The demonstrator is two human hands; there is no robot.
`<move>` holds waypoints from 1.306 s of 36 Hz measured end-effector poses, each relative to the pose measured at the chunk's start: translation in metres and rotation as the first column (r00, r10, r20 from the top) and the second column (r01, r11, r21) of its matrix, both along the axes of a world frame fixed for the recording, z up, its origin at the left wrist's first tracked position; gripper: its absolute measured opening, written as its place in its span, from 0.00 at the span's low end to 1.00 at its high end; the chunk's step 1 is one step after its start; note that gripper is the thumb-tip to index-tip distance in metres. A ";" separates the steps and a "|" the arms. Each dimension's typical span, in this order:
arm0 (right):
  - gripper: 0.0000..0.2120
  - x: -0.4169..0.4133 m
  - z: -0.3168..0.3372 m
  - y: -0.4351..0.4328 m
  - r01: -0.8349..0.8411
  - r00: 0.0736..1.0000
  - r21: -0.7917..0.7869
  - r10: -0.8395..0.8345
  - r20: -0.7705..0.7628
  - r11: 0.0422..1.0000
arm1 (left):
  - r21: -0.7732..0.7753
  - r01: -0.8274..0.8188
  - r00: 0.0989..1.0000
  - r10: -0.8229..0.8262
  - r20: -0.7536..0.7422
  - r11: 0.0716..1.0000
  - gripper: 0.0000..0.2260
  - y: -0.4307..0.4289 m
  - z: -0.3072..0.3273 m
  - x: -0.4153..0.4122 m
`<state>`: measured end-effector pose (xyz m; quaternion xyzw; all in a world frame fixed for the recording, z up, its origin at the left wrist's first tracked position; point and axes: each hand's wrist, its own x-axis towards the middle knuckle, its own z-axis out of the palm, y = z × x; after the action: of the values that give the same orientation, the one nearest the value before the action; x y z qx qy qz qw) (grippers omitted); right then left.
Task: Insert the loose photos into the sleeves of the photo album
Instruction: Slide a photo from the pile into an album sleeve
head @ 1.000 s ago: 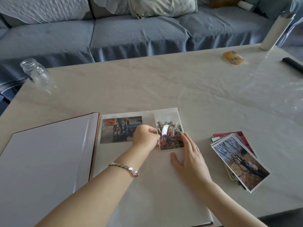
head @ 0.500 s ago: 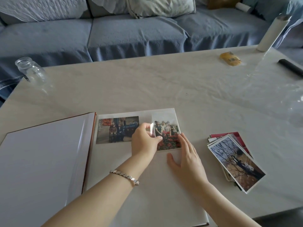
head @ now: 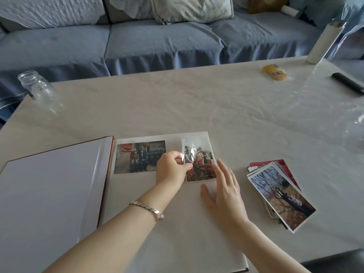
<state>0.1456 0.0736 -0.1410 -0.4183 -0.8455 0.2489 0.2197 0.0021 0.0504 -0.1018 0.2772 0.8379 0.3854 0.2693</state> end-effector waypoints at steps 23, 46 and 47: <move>0.17 0.103 0.049 0.038 0.019 0.780 0.114 -0.086 0.620 0.993 | 0.080 -0.093 0.996 0.093 -0.003 0.992 0.21 -0.008 0.005 0.011; 0.16 0.005 0.062 -0.027 -0.273 0.951 0.372 0.307 -0.035 0.887 | 0.355 0.245 0.642 -0.425 0.638 0.902 0.22 -0.074 0.043 0.022; 0.17 -0.002 0.060 -0.031 -0.309 0.939 0.331 0.341 -0.040 0.891 | 0.368 0.226 0.654 -0.420 0.629 0.902 0.19 -0.076 0.043 0.021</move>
<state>0.1441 0.0429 -0.0807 -0.2171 -0.9209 0.1617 0.2805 0.0235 -0.0257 -0.0586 0.2901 0.5533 0.5114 0.5901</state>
